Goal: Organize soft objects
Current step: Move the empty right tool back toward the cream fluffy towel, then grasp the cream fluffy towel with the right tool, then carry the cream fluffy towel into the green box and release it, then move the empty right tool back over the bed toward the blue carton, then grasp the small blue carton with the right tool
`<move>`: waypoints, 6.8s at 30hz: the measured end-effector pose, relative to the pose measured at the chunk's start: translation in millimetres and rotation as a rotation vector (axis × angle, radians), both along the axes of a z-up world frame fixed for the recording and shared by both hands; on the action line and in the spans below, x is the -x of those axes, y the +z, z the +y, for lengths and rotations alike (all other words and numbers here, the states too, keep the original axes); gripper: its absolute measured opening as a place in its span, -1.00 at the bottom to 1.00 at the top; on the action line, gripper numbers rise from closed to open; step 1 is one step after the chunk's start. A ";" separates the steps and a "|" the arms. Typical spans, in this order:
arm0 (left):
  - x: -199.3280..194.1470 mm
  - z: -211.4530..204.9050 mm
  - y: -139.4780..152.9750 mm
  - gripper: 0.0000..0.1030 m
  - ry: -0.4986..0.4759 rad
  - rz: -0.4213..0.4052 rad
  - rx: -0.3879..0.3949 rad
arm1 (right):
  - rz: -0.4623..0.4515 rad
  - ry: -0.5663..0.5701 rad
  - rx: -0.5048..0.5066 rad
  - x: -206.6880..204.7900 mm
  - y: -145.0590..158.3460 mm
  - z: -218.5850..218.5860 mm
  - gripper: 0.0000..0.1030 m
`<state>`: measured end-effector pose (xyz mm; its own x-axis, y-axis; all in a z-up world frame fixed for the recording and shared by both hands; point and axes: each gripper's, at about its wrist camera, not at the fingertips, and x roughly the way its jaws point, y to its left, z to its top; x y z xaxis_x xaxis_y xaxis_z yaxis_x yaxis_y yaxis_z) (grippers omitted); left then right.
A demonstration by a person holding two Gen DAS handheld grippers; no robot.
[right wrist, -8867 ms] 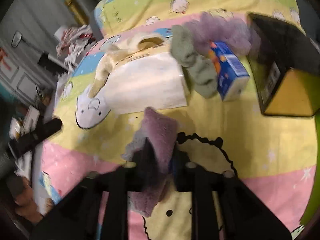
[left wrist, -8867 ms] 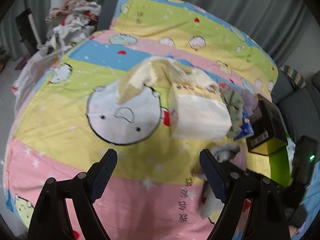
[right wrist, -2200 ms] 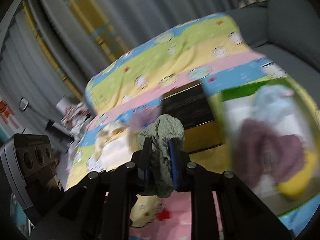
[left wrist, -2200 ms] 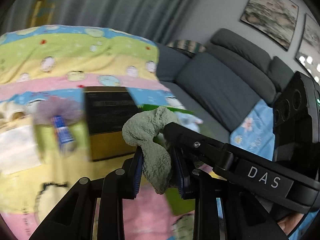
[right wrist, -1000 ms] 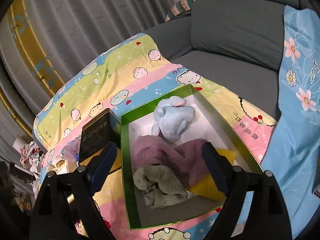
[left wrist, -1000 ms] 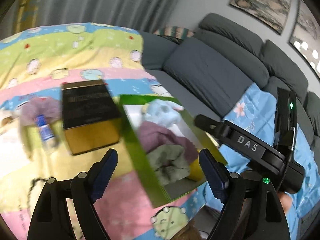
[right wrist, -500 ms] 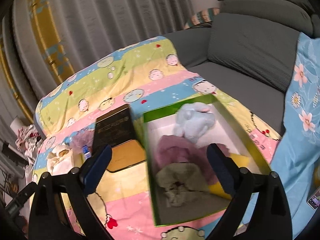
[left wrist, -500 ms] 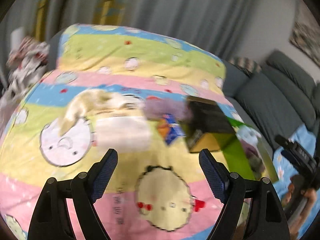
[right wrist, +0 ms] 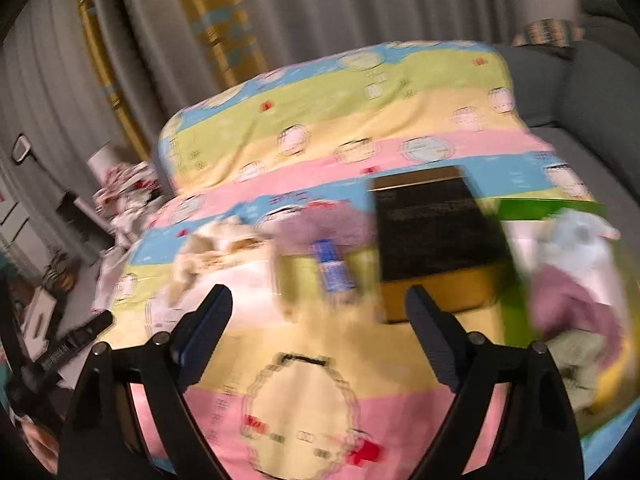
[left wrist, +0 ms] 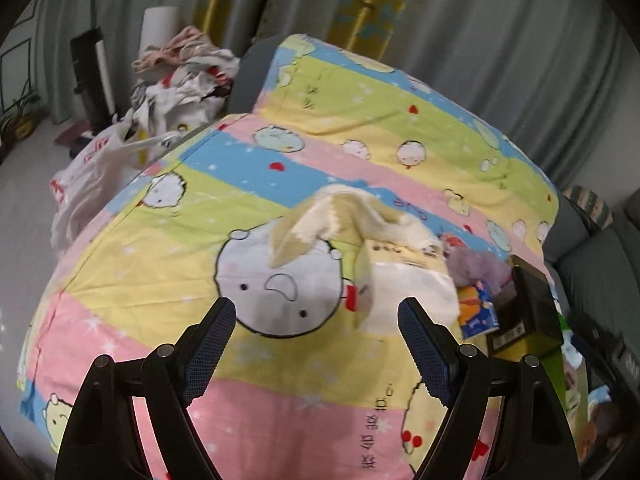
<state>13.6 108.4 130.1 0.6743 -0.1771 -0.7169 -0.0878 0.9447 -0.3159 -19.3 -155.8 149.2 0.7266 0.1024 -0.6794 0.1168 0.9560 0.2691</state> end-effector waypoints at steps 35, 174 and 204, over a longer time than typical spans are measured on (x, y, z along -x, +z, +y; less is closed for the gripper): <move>-10.9 46.5 -6.9 0.62 0.092 0.043 0.060 | 0.190 0.168 0.110 -205.8 -45.6 133.2 -0.56; -1.7 -57.8 -15.1 0.67 -0.149 0.086 0.058 | 0.260 0.079 0.099 -78.3 -31.5 -5.3 -0.16; -1.4 -66.9 -13.9 0.67 -0.212 0.095 0.066 | 0.363 0.088 0.231 -111.4 -58.8 -0.7 -0.55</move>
